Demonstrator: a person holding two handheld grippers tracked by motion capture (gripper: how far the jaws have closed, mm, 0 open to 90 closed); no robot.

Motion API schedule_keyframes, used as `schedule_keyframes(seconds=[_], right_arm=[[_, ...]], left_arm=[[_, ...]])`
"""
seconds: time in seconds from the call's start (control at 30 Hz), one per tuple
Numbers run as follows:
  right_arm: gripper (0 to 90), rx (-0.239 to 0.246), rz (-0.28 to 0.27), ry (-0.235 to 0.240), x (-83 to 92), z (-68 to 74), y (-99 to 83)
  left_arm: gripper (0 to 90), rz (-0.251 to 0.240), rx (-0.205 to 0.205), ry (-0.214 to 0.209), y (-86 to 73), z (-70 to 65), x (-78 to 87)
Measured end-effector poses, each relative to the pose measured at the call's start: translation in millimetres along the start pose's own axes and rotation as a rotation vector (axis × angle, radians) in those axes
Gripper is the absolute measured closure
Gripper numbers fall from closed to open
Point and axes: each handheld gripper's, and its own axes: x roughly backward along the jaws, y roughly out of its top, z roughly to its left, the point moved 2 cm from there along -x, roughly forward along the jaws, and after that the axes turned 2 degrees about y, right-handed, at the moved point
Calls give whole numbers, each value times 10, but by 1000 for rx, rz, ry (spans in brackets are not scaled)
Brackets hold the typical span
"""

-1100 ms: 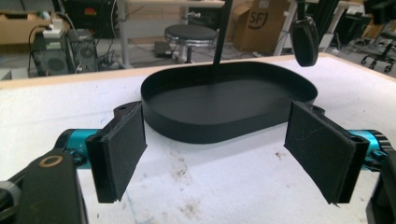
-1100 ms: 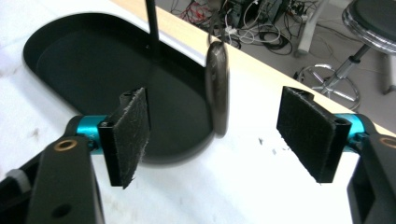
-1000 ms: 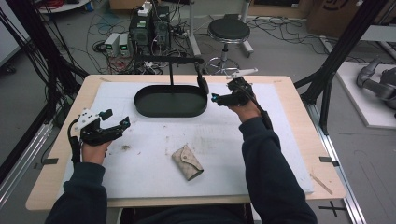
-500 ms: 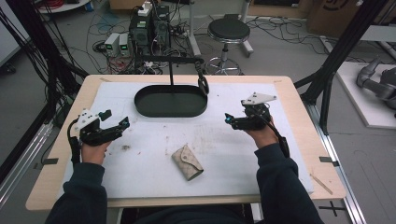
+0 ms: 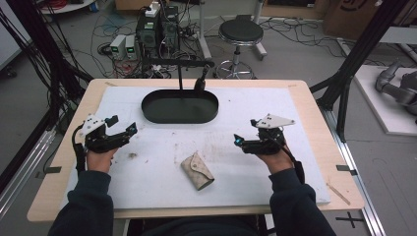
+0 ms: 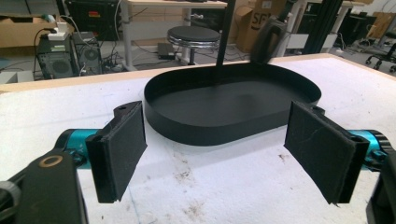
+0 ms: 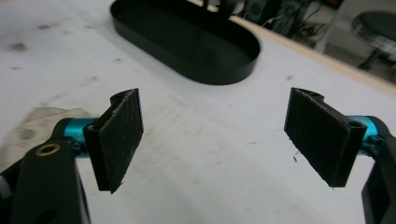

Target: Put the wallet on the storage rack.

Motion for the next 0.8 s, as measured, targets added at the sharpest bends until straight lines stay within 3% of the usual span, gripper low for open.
schedule_keyframes(seconds=[0.17, 0.23, 0.47, 0.8], right_arm=[[201, -59, 56, 71, -193, 236, -115], [201, -55, 82, 98, -294, 332, -150], [201, -4, 112, 173, -495, 587, -125], [203, 51, 196, 281, -757, 958, -163]], left_arm=[[203, 9, -10, -2, 2, -12, 2], [203, 8, -13, -1, 4, -18, 6], [203, 16, -18, 0, 0, -34, -4], [203, 22, -16, -1, -6, -30, -9]])
